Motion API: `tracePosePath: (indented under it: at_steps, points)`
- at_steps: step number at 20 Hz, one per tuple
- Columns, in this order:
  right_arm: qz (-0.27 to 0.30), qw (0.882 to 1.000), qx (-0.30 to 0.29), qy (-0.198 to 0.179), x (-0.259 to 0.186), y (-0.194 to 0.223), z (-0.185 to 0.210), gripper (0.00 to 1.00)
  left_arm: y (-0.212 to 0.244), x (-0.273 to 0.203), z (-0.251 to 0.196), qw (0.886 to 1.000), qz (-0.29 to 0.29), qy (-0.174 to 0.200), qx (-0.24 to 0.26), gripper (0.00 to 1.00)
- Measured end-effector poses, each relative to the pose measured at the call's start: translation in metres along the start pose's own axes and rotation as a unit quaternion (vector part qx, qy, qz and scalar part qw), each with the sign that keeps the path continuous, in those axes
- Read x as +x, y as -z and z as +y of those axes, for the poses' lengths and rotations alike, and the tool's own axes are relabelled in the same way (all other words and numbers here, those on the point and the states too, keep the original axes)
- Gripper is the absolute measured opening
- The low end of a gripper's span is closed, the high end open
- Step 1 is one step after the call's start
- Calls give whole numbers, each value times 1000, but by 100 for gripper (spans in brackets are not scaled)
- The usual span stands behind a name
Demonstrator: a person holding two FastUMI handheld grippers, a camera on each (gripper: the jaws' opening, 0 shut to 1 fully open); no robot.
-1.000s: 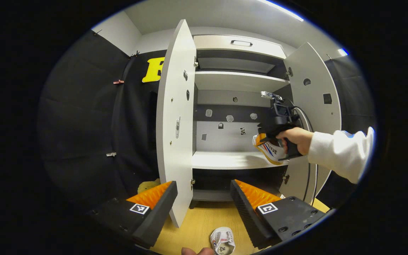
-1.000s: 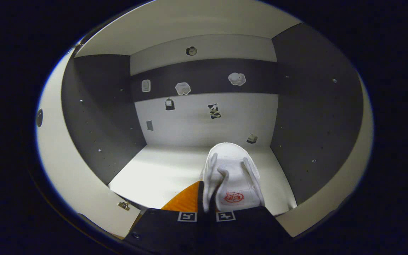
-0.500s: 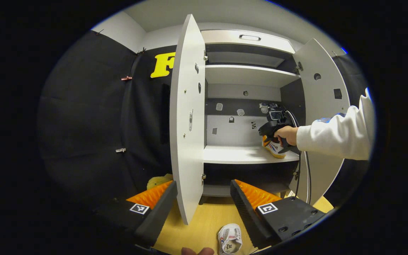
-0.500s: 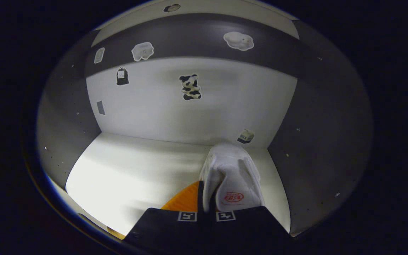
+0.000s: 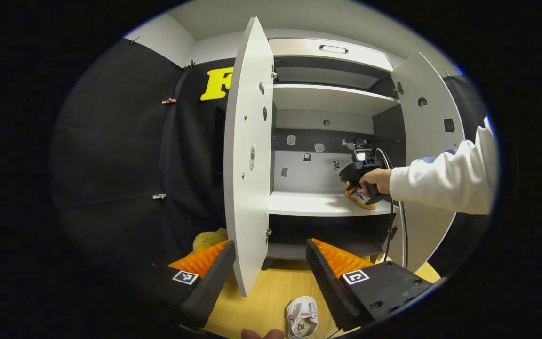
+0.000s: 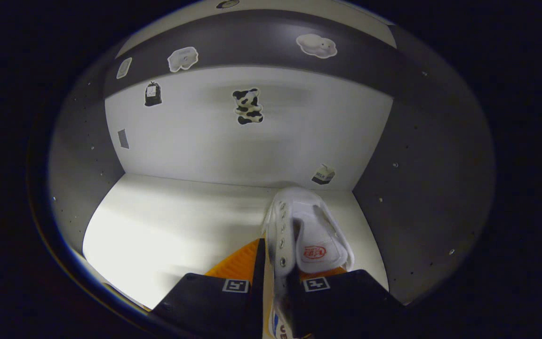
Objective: Grab one shoe with the right hand and put it into the shoe cabinet, grab the other shoe with the left hand and put it into the shoe cabinet; then close the right door with the right hand and the left door with the left hand.
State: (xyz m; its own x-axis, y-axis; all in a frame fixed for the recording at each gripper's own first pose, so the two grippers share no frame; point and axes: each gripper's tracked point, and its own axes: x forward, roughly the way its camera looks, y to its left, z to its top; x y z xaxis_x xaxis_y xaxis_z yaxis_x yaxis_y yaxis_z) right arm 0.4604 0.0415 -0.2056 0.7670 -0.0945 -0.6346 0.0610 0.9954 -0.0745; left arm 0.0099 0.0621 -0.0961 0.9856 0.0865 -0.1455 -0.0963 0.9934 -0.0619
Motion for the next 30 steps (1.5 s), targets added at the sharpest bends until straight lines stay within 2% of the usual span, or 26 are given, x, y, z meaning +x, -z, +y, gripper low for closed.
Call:
tracePosePath:
  at_steps: [1,2,3,4,5,6,13,20,25,30]
  points:
    - [-1,1000,9,-7,-5,0,1,24,-1,0,-1,1000,-2,2,0,94]
    - [-2,1000,13,-18,-12,0,6,45,-2,-1,-2,1000,-3,4,0,94]
    - [-6,1000,13,-28,-20,-1,10,58,-2,-2,-4,1000,-5,6,-1,94]
    - [-14,999,9,-35,-30,-1,15,82,-4,-4,-5,1000,-6,9,-2,95]
    - [-26,999,3,-31,-38,-4,14,93,-5,-6,-6,1000,-9,11,-2,95]
    - [-40,999,-1,-28,-49,-6,13,99,-8,-8,-7,1000,-11,13,-2,95]
    - [-161,985,14,-54,-152,-22,14,98,-10,-27,-4,1000,-23,9,2,95]
    - [-234,967,14,-96,-274,29,10,98,11,-40,1,999,-31,13,4,95]
    - [-274,953,23,-125,-356,78,6,98,62,-46,-11,999,-16,42,6,95]
    - [-284,948,19,-140,-409,123,-4,98,148,-44,-30,996,50,70,23,95]
